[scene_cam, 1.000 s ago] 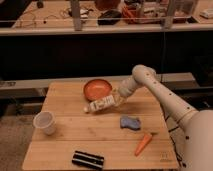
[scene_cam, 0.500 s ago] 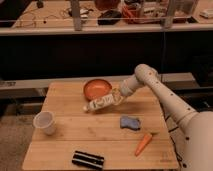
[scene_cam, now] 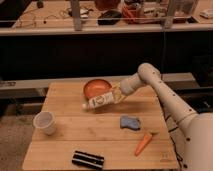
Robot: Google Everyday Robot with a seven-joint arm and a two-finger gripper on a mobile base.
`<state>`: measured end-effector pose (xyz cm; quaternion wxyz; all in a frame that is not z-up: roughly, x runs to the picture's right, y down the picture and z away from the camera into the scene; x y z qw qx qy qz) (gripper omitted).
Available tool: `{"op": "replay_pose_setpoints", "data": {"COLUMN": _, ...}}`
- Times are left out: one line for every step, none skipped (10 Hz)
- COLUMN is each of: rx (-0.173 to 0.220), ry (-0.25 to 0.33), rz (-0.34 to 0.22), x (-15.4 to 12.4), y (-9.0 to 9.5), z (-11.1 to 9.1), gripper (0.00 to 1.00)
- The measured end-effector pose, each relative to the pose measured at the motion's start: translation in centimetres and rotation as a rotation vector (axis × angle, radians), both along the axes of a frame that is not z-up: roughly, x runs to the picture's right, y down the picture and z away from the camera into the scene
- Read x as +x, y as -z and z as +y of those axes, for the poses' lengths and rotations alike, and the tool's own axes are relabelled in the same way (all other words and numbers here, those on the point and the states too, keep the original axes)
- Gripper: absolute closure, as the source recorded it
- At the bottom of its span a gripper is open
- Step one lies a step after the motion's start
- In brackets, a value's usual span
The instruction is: Place the bottle in the ceramic bowl
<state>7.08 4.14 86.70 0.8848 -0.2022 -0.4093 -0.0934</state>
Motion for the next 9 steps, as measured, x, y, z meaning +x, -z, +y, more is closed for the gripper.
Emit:
{"op": "replay_pose_setpoints", "data": {"rx": 0.006, "ry": -0.003, "rz": -0.006, "x": -0.1, "y": 0.2, "z": -0.4, "gripper": 1.00}}
{"op": "replay_pose_setpoints", "data": {"rx": 0.016, "ry": -0.009, "rz": -0.014, "x": -0.2, "y": 0.6, "z": -1.2, "gripper": 1.00}}
{"op": "replay_pose_setpoints", "data": {"rx": 0.024, "ry": -0.018, "rz": -0.022, "x": -0.3, "y": 0.9, "z": -1.7, "gripper": 1.00}}
{"op": "replay_pose_setpoints", "data": {"rx": 0.037, "ry": -0.028, "rz": -0.028, "x": -0.2, "y": 1.3, "z": -2.3, "gripper": 1.00}}
{"op": "replay_pose_setpoints", "data": {"rx": 0.052, "ry": -0.040, "rz": -0.036, "x": -0.1, "y": 1.7, "z": -2.9, "gripper": 1.00}}
{"op": "replay_pose_setpoints", "data": {"rx": 0.072, "ry": -0.052, "rz": -0.046, "x": -0.1, "y": 2.4, "z": -3.8, "gripper": 1.00}}
{"op": "replay_pose_setpoints", "data": {"rx": 0.088, "ry": -0.063, "rz": -0.052, "x": 0.1, "y": 3.1, "z": -4.6, "gripper": 1.00}}
{"op": "replay_pose_setpoints", "data": {"rx": 0.104, "ry": -0.074, "rz": -0.058, "x": 0.3, "y": 3.6, "z": -5.2, "gripper": 1.00}}
{"op": "replay_pose_setpoints", "data": {"rx": 0.119, "ry": -0.082, "rz": -0.065, "x": 0.4, "y": 4.1, "z": -5.8, "gripper": 1.00}}
